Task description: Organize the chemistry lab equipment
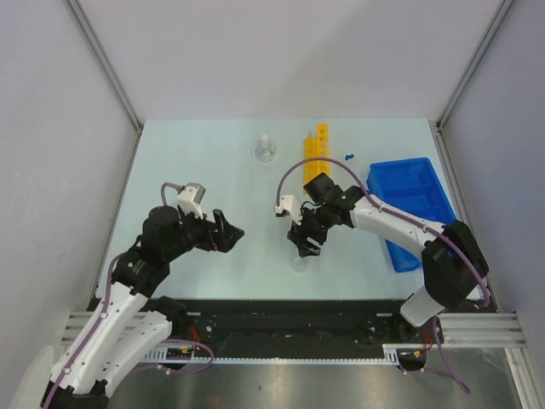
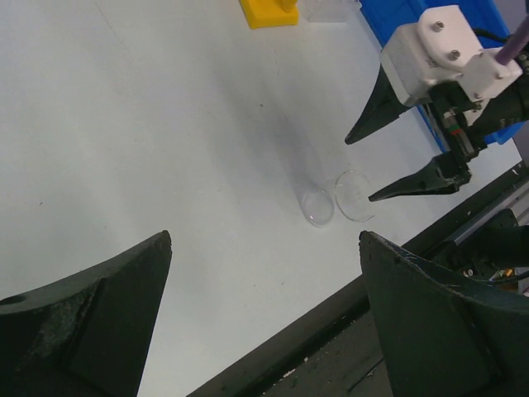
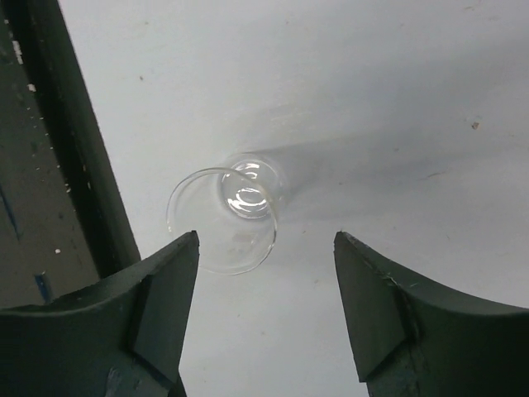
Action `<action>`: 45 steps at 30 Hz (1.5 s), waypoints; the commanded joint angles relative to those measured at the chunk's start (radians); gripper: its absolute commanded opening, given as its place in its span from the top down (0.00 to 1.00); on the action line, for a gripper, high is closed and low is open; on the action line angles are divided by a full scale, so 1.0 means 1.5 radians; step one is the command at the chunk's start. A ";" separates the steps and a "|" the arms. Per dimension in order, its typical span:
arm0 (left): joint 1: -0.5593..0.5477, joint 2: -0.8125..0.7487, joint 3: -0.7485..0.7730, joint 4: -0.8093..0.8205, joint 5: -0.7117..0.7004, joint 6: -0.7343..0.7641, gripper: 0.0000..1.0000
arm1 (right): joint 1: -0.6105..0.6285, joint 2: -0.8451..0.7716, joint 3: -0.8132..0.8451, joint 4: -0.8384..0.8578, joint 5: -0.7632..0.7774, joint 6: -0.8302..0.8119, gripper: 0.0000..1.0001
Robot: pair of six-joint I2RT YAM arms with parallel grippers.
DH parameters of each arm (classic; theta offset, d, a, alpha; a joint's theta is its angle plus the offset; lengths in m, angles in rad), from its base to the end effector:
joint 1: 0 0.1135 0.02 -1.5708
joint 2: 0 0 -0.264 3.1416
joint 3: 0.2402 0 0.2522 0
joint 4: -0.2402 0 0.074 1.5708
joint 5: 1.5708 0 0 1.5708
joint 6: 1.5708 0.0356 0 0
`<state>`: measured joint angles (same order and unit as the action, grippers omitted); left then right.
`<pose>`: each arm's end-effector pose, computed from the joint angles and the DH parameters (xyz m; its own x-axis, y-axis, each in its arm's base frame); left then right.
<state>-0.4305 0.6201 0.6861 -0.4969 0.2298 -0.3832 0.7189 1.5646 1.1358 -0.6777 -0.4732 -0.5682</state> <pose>0.1278 -0.0676 0.2975 -0.5743 -0.1369 -0.8071 0.4094 0.8058 -0.4279 0.2252 0.2186 0.2357 -0.1691 -0.7844 -0.5967 -0.9856 0.1345 0.1025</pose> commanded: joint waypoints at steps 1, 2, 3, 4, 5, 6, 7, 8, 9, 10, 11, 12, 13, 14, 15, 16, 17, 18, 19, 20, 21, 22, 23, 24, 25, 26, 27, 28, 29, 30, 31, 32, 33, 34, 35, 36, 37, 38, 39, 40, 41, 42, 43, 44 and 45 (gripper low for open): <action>0.006 -0.011 0.001 0.012 -0.007 0.008 0.00 | 0.011 0.021 0.022 0.038 0.041 0.034 0.31; 0.006 -0.011 0.001 0.012 -0.008 0.009 0.00 | 0.013 0.026 0.022 0.042 0.046 0.034 0.35; 0.006 -0.011 0.001 0.011 -0.008 0.008 0.00 | 0.016 0.033 0.022 0.044 0.051 0.034 0.37; 0.007 -0.013 0.001 0.011 -0.008 0.008 0.00 | 0.022 0.036 0.022 0.043 0.055 0.033 0.40; 0.006 -0.013 0.001 0.011 -0.008 0.009 0.00 | 0.025 0.040 0.022 0.044 0.058 0.032 0.44; 0.007 -0.014 0.001 0.011 -0.009 0.008 0.00 | 0.028 0.045 0.022 0.042 0.061 0.026 0.46; 0.006 -0.015 0.001 0.011 -0.009 0.009 0.00 | 0.037 0.047 0.022 0.040 0.073 0.023 0.48; 0.006 -0.015 0.001 0.011 -0.009 0.008 0.00 | 0.040 0.049 0.022 0.038 0.078 0.019 0.53; 0.007 -0.016 0.001 0.011 -0.009 0.008 0.00 | 0.043 0.050 0.022 0.037 0.084 0.014 0.56; 0.007 -0.016 0.001 0.011 -0.008 0.009 0.00 | 0.046 0.052 0.022 0.038 0.094 0.012 0.58; 0.007 -0.016 0.001 0.011 -0.009 0.008 0.00 | 0.050 0.052 0.022 0.038 0.100 0.011 0.66; 0.007 -0.017 0.001 0.011 -0.009 0.008 0.00 | 0.051 0.052 0.022 0.038 0.105 0.010 0.69; 0.006 -0.017 0.001 0.011 -0.008 0.009 0.00 | 0.053 0.052 0.022 0.037 0.111 0.006 0.74; 0.006 -0.018 0.001 0.011 -0.008 0.008 0.00 | 0.055 0.051 0.022 0.038 0.113 0.006 0.81; 0.007 -0.017 0.001 0.011 -0.008 0.009 0.00 | 0.056 0.047 0.022 0.036 0.114 0.004 0.84; 0.007 -0.019 0.001 0.011 -0.009 0.009 0.00 | 0.057 0.045 0.022 0.035 0.115 -0.002 0.87; 0.007 -0.019 0.001 0.011 -0.008 0.008 0.00 | 0.058 0.037 0.022 0.029 0.114 -0.004 0.90; 0.007 -0.019 0.001 0.012 -0.009 0.009 0.00 | 0.058 0.033 0.022 0.024 0.114 -0.008 0.92; 0.007 -0.020 0.000 0.012 -0.008 0.008 0.00 | 0.056 0.026 0.022 0.020 0.111 -0.012 0.93; 0.007 -0.020 0.000 0.012 -0.009 0.009 0.00 | 0.056 0.013 0.022 0.011 0.108 -0.018 0.95; 0.007 -0.020 0.000 0.012 -0.008 0.009 0.00 | 0.052 0.006 0.022 0.005 0.106 -0.021 0.96; 0.007 -0.020 0.000 0.012 -0.008 0.009 0.00 | 0.047 -0.001 0.022 -0.001 0.091 -0.028 0.96; 0.007 -0.019 0.000 0.013 -0.007 0.008 0.00 | 0.042 -0.016 0.022 -0.013 0.083 -0.033 0.96; 0.007 -0.018 0.000 0.012 -0.007 0.008 0.01 | 0.035 -0.024 0.022 -0.017 0.074 -0.035 0.96; 0.006 -0.020 0.000 0.012 -0.006 0.009 0.00 | 0.018 -0.031 0.022 -0.022 0.056 -0.035 0.96; 0.006 -0.019 0.000 0.012 -0.006 0.009 0.00 | 0.006 -0.040 0.022 -0.031 0.046 -0.038 0.96; 0.007 -0.018 0.000 0.012 -0.006 0.008 0.00 | -0.004 -0.056 0.022 -0.038 0.035 -0.048 0.96; 0.007 -0.019 0.000 0.013 -0.006 0.008 0.00 | -0.029 -0.064 0.022 -0.048 0.014 -0.051 0.96; 0.007 -0.017 0.000 0.013 -0.006 0.009 0.00 | -0.042 -0.073 0.022 -0.052 0.006 -0.054 0.96; 0.007 -0.017 0.000 0.013 -0.006 0.008 0.00 | -0.055 -0.091 0.022 -0.055 -0.005 -0.056 0.96; 0.007 -0.017 0.000 0.013 -0.005 0.008 0.00 | -0.084 -0.099 0.022 -0.063 -0.010 -0.058 0.96; 0.007 -0.016 0.000 0.013 -0.005 0.008 0.00 | -0.099 -0.107 0.022 -0.065 -0.013 -0.059 0.96; 0.007 -0.016 0.000 0.013 -0.005 0.008 0.00 | -0.116 -0.117 0.022 -0.066 -0.019 -0.060 0.96; 0.007 -0.015 0.000 0.013 -0.004 0.008 0.00 | -0.131 -0.136 0.022 -0.069 -0.022 -0.062 0.96; 0.007 -0.014 0.000 0.013 -0.003 0.008 0.00 | -0.162 -0.145 0.022 -0.071 -0.025 -0.063 0.96; 0.007 -0.014 0.000 0.014 -0.003 0.009 0.00 | -0.174 -0.152 0.025 -0.074 -0.023 -0.065 0.96; 0.007 -0.014 0.000 0.014 -0.002 0.008 0.00 | -0.188 -0.158 0.030 -0.090 -0.024 -0.071 0.96; 0.007 -0.015 0.000 0.014 -0.002 0.009 0.00 | -0.216 -0.161 0.036 -0.098 -0.025 -0.073 0.96; 0.007 -0.015 0.000 0.014 -0.002 0.009 0.00 | -0.231 -0.161 0.047 -0.103 -0.028 -0.075 0.96; 0.007 -0.014 0.000 0.014 -0.001 0.009 0.00 | -0.249 -0.163 0.053 -0.110 -0.030 -0.077 0.96; 0.007 -0.015 0.000 0.014 -0.001 0.010 0.00 | -0.283 -0.163 0.058 -0.112 -0.032 -0.078 0.96; 0.007 -0.015 0.000 0.015 -0.001 0.010 0.00 | -0.303 -0.164 0.072 -0.114 -0.033 -0.079 0.96; 0.007 -0.015 0.000 0.015 -0.001 0.010 0.00 | -0.320 -0.162 0.080 -0.113 -0.031 -0.080 0.96; 0.007 -0.016 0.000 0.014 -0.001 0.009 0.00 | -0.337 -0.155 0.088 -0.114 -0.029 -0.080 0.96; 0.007 -0.015 0.000 0.015 -0.002 0.010 0.00 | -0.372 -0.150 0.100 -0.113 -0.018 -0.078 0.96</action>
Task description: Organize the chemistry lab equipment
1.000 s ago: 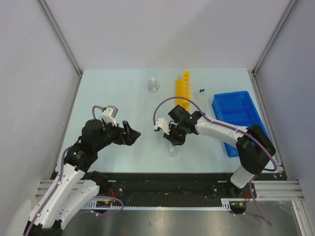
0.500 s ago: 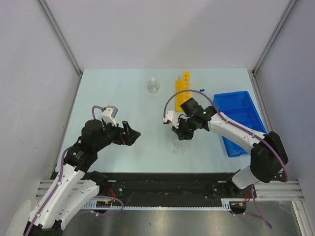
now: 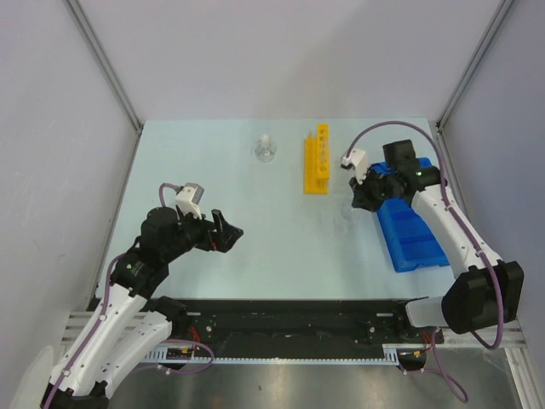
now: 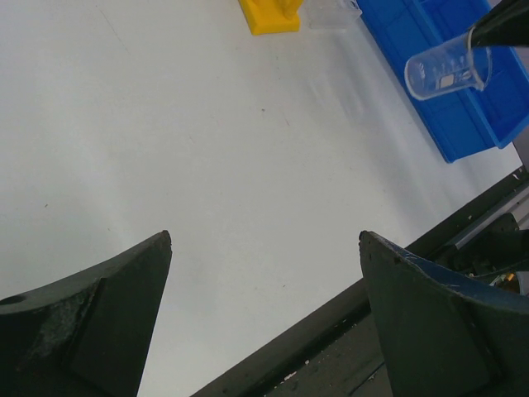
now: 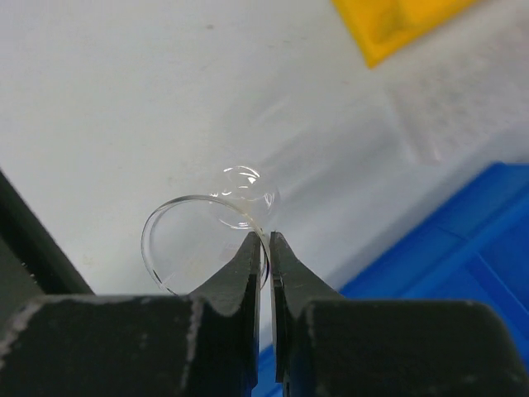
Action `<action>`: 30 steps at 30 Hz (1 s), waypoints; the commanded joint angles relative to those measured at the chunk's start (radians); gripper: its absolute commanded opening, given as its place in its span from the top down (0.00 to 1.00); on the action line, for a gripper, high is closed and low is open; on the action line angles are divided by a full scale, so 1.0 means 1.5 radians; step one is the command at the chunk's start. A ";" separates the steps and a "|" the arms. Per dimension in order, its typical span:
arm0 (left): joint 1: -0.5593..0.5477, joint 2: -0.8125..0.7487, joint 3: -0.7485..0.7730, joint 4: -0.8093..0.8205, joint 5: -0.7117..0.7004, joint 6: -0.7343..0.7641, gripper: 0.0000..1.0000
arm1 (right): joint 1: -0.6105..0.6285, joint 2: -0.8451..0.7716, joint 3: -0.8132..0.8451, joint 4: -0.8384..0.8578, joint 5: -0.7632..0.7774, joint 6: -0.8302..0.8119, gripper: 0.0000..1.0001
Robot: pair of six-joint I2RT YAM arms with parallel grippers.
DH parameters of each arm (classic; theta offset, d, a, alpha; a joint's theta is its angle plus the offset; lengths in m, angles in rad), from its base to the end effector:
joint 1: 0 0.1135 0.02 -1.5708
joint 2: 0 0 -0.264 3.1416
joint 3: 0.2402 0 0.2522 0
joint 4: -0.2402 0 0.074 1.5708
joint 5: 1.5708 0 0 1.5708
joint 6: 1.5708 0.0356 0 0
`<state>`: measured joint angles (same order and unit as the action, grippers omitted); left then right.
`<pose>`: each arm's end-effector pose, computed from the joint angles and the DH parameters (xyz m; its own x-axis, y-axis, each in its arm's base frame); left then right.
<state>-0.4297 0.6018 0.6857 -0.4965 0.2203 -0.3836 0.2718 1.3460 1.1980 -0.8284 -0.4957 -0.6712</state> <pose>0.1250 -0.0658 0.2997 -0.5583 -0.1459 -0.8167 0.4093 0.8078 -0.4241 0.2568 0.0891 0.3068 -0.3185 -0.6567 -0.6836 -0.8822 0.4692 -0.0397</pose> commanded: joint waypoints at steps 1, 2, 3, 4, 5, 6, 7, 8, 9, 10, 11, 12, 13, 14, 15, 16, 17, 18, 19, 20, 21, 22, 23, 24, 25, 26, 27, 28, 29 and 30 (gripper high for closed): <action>0.006 -0.002 0.000 0.015 0.005 0.009 0.00 | -0.087 0.003 0.078 -0.008 0.006 -0.007 0.96; 0.006 -0.002 0.000 0.015 0.006 0.009 0.00 | -0.104 0.022 0.090 -0.008 0.015 -0.003 0.96; 0.006 -0.002 0.000 0.015 0.006 0.009 0.00 | -0.133 0.031 0.102 -0.007 0.025 0.001 0.96; 0.006 -0.003 0.000 0.015 0.007 0.009 0.00 | -0.149 0.041 0.127 -0.007 0.027 0.001 0.96; 0.006 -0.004 0.000 0.015 0.006 0.009 0.00 | -0.164 0.052 0.138 -0.004 0.031 0.005 0.96; 0.006 -0.004 0.000 0.015 0.007 0.009 0.00 | -0.175 0.070 0.149 -0.001 0.037 0.011 0.96; 0.005 -0.005 0.000 0.015 0.007 0.009 0.00 | -0.207 0.079 0.161 0.005 0.041 0.016 0.96; 0.005 -0.006 0.000 0.015 0.006 0.009 0.00 | -0.220 0.089 0.186 0.009 0.044 0.019 0.96; 0.006 -0.006 0.000 0.015 0.006 0.010 0.00 | -0.234 0.113 0.200 0.014 0.051 0.031 0.96; 0.006 -0.004 0.000 0.015 0.006 0.010 0.00 | -0.260 0.125 0.216 0.024 0.053 0.037 0.95; 0.006 -0.004 0.000 0.015 0.007 0.010 0.00 | -0.274 0.141 0.245 0.031 0.056 0.044 0.96; 0.005 -0.005 0.000 0.015 0.007 0.011 0.00 | -0.286 0.170 0.259 0.036 0.058 0.060 0.95; 0.006 -0.005 -0.001 0.015 0.007 0.010 0.00 | -0.308 0.189 0.272 0.045 0.058 0.064 0.95; 0.007 -0.006 0.000 0.015 0.007 0.011 0.00 | -0.315 0.205 0.298 0.048 0.060 0.068 0.95; 0.006 -0.006 0.000 0.015 0.007 0.011 0.00 | -0.320 0.220 0.310 0.052 0.069 0.070 0.95; 0.007 -0.006 0.000 0.014 0.006 0.011 0.00 | -0.325 0.254 0.321 0.051 0.069 0.073 0.95; 0.006 -0.008 0.000 0.014 0.006 0.010 0.00 | -0.332 0.267 0.330 0.052 0.070 0.073 0.95; 0.007 -0.007 0.000 0.014 0.004 0.010 0.00 | -0.335 0.282 0.343 0.052 0.069 0.074 0.95; 0.007 -0.007 0.000 0.014 0.003 0.010 0.00 | -0.337 0.303 0.348 0.052 0.068 0.077 0.95; 0.006 -0.007 -0.001 0.013 0.001 0.010 0.00 | -0.337 0.313 0.350 0.054 0.070 0.079 0.95; 0.006 -0.007 0.000 0.013 0.001 0.010 0.00 | -0.337 0.322 0.353 0.057 0.070 0.080 0.95; 0.007 -0.008 0.000 0.013 0.001 0.010 0.00 | -0.337 0.329 0.353 0.060 0.070 0.082 0.94; 0.007 -0.007 0.000 0.013 0.002 0.010 0.00 | -0.337 0.343 0.353 0.063 0.071 0.087 0.94; 0.006 -0.005 0.000 0.013 0.002 0.010 0.00 | -0.337 0.350 0.354 0.071 0.072 0.091 0.94; 0.006 -0.006 0.000 0.013 0.003 0.011 0.00 | -0.337 0.358 0.356 0.072 0.072 0.092 0.94; 0.007 -0.004 0.000 0.013 0.003 0.010 0.00 | -0.337 0.371 0.357 0.074 0.072 0.096 0.94; 0.007 -0.004 0.000 0.013 0.003 0.010 0.00 | -0.337 0.378 0.359 0.078 0.072 0.098 0.94; 0.007 -0.004 0.000 0.013 0.002 0.010 0.00 | -0.337 0.385 0.363 0.079 0.073 0.100 0.93; 0.007 -0.004 0.000 0.013 0.002 0.010 0.00 | -0.337 0.398 0.366 0.080 0.072 0.104 0.93; 0.008 -0.003 0.000 0.013 0.003 0.011 0.00 | -0.337 0.404 0.368 0.083 0.072 0.106 0.93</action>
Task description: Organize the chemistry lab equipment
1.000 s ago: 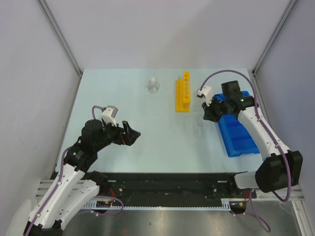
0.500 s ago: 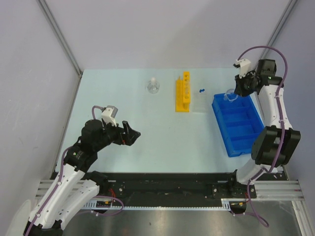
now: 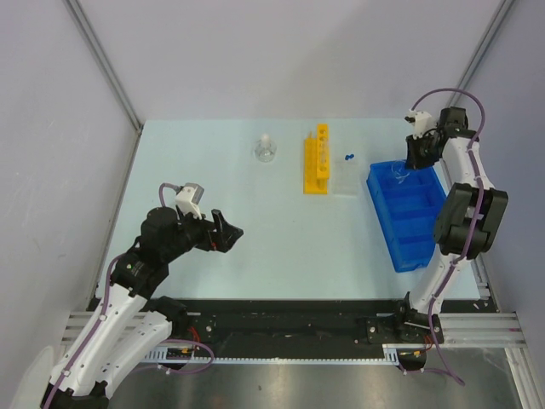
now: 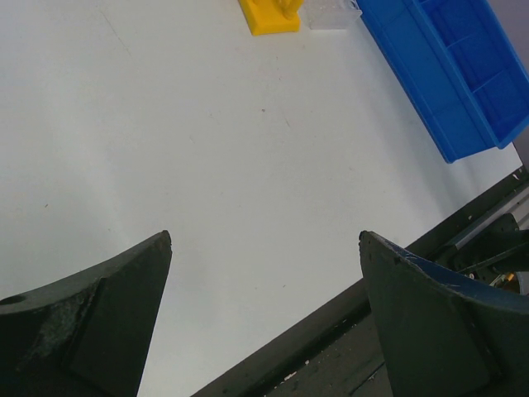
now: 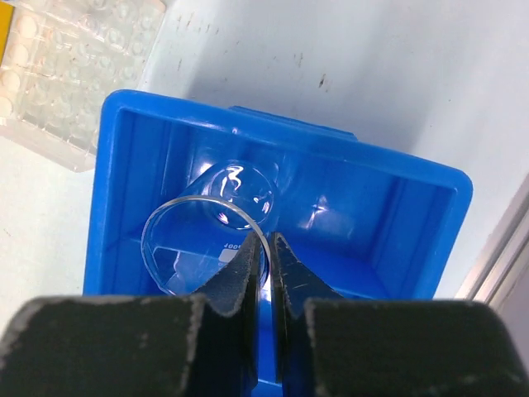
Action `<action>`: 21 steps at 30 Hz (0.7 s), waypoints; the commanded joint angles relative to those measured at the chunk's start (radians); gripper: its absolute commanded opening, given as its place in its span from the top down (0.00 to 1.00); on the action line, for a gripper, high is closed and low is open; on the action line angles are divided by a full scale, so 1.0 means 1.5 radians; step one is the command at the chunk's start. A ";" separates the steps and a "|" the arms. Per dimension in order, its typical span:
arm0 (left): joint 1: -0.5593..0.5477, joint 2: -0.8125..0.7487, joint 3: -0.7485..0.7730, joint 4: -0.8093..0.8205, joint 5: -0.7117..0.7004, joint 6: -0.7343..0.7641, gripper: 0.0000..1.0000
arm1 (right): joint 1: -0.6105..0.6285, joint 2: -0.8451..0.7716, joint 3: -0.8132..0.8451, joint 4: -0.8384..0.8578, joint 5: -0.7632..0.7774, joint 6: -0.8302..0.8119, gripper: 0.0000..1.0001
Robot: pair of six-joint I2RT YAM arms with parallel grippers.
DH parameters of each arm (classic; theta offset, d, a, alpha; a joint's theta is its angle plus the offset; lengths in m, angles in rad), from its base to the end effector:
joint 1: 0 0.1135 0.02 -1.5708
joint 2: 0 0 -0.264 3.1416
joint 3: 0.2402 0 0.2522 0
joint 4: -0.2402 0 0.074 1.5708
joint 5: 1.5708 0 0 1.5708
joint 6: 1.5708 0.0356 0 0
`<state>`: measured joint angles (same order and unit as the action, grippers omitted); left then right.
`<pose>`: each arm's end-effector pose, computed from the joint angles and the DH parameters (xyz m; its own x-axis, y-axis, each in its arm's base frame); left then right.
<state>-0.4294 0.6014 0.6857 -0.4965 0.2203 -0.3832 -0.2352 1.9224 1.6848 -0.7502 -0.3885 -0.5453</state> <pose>0.1250 -0.0658 0.2997 -0.5578 -0.1459 -0.8171 0.4095 0.8079 -0.4238 0.4135 -0.0852 0.2727 -0.7008 -0.3257 -0.6347 -0.4101 0.9119 -0.0152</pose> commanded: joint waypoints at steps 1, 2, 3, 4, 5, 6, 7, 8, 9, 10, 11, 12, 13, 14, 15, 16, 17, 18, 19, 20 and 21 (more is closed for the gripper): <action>0.008 -0.003 -0.001 0.013 0.003 0.010 0.00 | 0.001 0.025 0.049 0.032 0.000 0.024 0.93; 0.008 -0.002 0.000 0.013 0.003 0.011 0.00 | 0.001 0.033 0.052 0.032 -0.001 0.025 0.93; 0.008 -0.002 0.000 0.014 0.004 0.010 0.00 | 0.001 0.043 0.054 0.034 -0.003 0.028 0.93; 0.009 -0.002 0.000 0.013 0.002 0.010 0.00 | 0.001 0.050 0.056 0.036 -0.002 0.029 0.92; 0.010 -0.002 0.000 0.014 0.004 0.010 0.00 | 0.001 0.054 0.058 0.037 -0.001 0.030 0.92; 0.010 0.000 0.000 0.014 0.004 0.010 0.00 | 0.002 0.064 0.059 0.041 0.000 0.031 0.93; 0.011 0.001 0.000 0.014 0.004 0.010 0.00 | 0.003 0.069 0.060 0.041 0.000 0.031 0.92; 0.010 0.001 0.000 0.014 0.004 0.011 0.00 | 0.004 0.073 0.060 0.041 0.003 0.031 0.92; 0.011 0.001 0.000 0.014 0.007 0.011 0.00 | 0.004 0.084 0.060 0.044 0.004 0.032 0.92; 0.011 0.002 0.000 0.014 0.007 0.011 0.00 | 0.005 0.088 0.061 0.045 0.005 0.034 0.92; 0.012 0.002 0.000 0.014 0.007 0.010 0.00 | 0.005 0.092 0.061 0.045 0.005 0.035 0.92; 0.012 0.002 0.000 0.014 0.006 0.011 0.00 | 0.006 0.096 0.060 0.045 0.007 0.036 0.91; 0.011 0.001 -0.001 0.014 0.006 0.011 0.00 | 0.006 0.102 0.060 0.045 0.007 0.038 0.91; 0.012 0.000 0.000 0.013 0.004 0.011 0.00 | 0.007 0.105 0.059 0.045 0.007 0.038 0.91; 0.012 0.001 -0.001 0.013 0.003 0.010 0.00 | 0.008 0.106 0.058 0.042 0.007 0.037 0.91; 0.012 0.000 0.000 0.013 0.003 0.010 0.00 | 0.009 0.108 0.056 0.039 0.006 0.038 0.90; 0.011 -0.002 -0.001 0.013 0.004 0.010 0.00 | 0.010 0.108 0.054 0.038 0.006 0.038 0.88; 0.012 -0.002 0.000 0.014 0.003 0.010 0.00 | 0.010 0.107 0.051 0.038 0.005 0.038 0.86; 0.012 -0.001 0.000 0.014 0.003 0.010 0.00 | 0.011 0.104 0.044 0.038 0.005 0.037 0.84; 0.012 -0.002 0.000 0.014 0.004 0.010 0.00 | 0.011 0.102 0.041 0.038 0.005 0.036 0.80; 0.012 -0.001 0.000 0.014 0.003 0.011 0.00 | 0.010 0.100 0.038 0.038 0.005 0.035 0.75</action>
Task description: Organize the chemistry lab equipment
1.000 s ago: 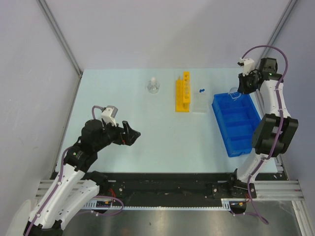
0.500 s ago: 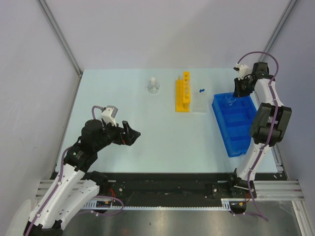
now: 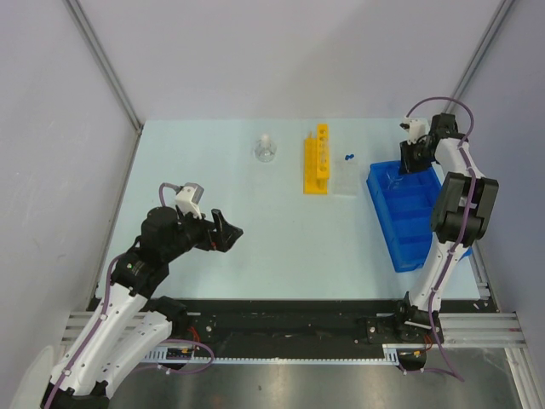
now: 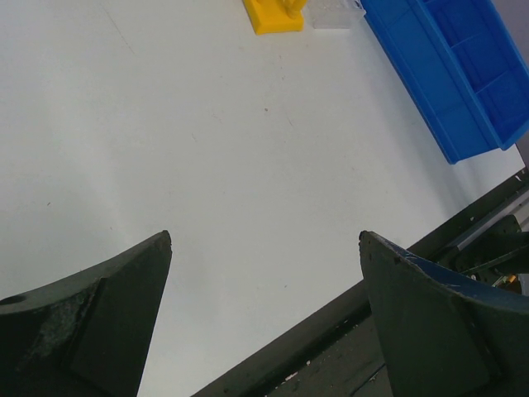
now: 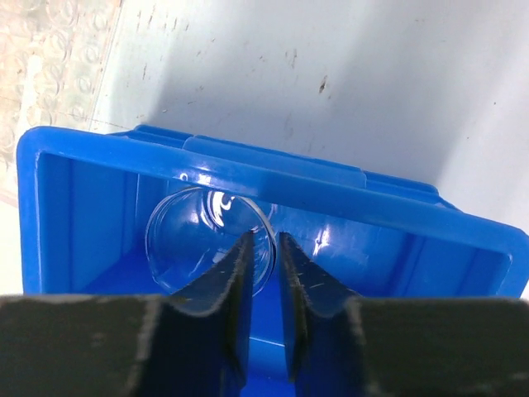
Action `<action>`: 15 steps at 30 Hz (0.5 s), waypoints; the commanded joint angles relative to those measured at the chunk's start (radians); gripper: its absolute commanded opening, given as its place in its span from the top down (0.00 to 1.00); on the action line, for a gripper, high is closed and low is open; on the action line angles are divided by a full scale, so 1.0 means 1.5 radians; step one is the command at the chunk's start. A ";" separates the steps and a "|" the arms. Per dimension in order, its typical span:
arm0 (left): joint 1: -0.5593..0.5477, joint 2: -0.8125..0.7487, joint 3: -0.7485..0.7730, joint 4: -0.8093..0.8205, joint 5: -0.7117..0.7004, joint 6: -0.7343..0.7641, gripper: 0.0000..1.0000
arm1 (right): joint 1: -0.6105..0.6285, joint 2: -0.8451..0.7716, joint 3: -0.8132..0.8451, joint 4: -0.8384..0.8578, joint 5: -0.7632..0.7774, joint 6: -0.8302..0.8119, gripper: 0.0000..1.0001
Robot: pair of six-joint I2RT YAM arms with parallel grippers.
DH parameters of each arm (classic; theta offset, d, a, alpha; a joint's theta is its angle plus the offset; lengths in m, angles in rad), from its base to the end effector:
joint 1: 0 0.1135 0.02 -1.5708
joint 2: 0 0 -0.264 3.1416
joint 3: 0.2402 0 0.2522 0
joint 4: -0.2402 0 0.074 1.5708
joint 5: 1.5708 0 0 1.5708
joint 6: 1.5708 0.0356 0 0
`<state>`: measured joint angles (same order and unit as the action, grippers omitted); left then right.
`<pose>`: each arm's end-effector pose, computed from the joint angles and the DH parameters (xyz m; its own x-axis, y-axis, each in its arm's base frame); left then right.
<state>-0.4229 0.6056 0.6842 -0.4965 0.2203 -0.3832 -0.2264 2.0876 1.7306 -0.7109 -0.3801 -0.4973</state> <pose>0.1261 -0.0653 0.2987 -0.5611 -0.1476 -0.8145 0.4020 0.8116 -0.4240 0.4439 -0.0887 0.2198 -0.7667 -0.2780 -0.5787 -0.3773 0.9244 0.0558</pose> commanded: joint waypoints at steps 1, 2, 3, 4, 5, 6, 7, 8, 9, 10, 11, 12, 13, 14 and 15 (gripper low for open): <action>0.008 -0.002 0.001 0.014 0.005 0.010 0.00 | 0.003 -0.013 0.002 0.012 -0.003 0.003 0.73; 0.008 -0.002 0.001 0.014 0.006 0.010 0.00 | 0.003 -0.019 0.000 0.011 -0.004 0.002 0.71; 0.008 -0.002 0.001 0.014 0.007 0.010 0.00 | 0.001 -0.023 -0.002 0.011 -0.005 0.000 0.66; 0.007 -0.002 0.001 0.013 0.006 0.010 0.00 | 0.000 -0.029 -0.007 0.011 -0.010 0.001 0.65; 0.008 -0.003 0.001 0.014 0.006 0.010 0.00 | -0.002 -0.040 -0.009 0.010 -0.012 0.001 0.63; 0.008 -0.003 0.001 0.014 0.006 0.010 0.00 | -0.003 -0.046 -0.010 0.009 -0.016 0.001 0.60; 0.008 -0.004 0.001 0.014 0.006 0.011 0.00 | -0.007 -0.053 -0.014 0.009 -0.020 0.001 0.58; 0.008 -0.002 0.001 0.014 0.004 0.010 0.00 | -0.008 -0.060 -0.020 0.008 -0.023 0.001 0.57; 0.009 -0.003 0.001 0.014 0.005 0.011 0.00 | -0.010 -0.078 -0.024 0.007 -0.025 -0.001 0.52; 0.009 -0.001 0.001 0.014 0.006 0.010 0.00 | -0.012 -0.088 -0.029 0.008 -0.028 -0.001 0.50; 0.008 -0.001 0.001 0.013 0.006 0.010 0.00 | -0.013 -0.098 -0.038 0.008 -0.030 -0.002 0.48; 0.009 -0.001 0.001 0.014 0.004 0.010 0.00 | -0.014 -0.116 -0.042 0.007 -0.032 -0.003 0.45; 0.009 0.000 0.001 0.014 0.005 0.011 0.00 | -0.015 -0.128 -0.047 0.008 -0.036 -0.004 0.43; 0.009 -0.001 0.001 0.014 0.006 0.011 0.00 | -0.016 -0.139 -0.052 0.007 -0.038 -0.004 0.41; 0.009 0.000 0.001 0.014 0.006 0.010 0.00 | -0.016 -0.149 -0.063 0.007 -0.040 -0.005 0.38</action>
<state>-0.4221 0.6067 0.6842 -0.4965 0.2203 -0.3832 -0.2417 1.9942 1.6581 -0.7109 -0.4049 -0.4980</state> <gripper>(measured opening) 0.996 0.577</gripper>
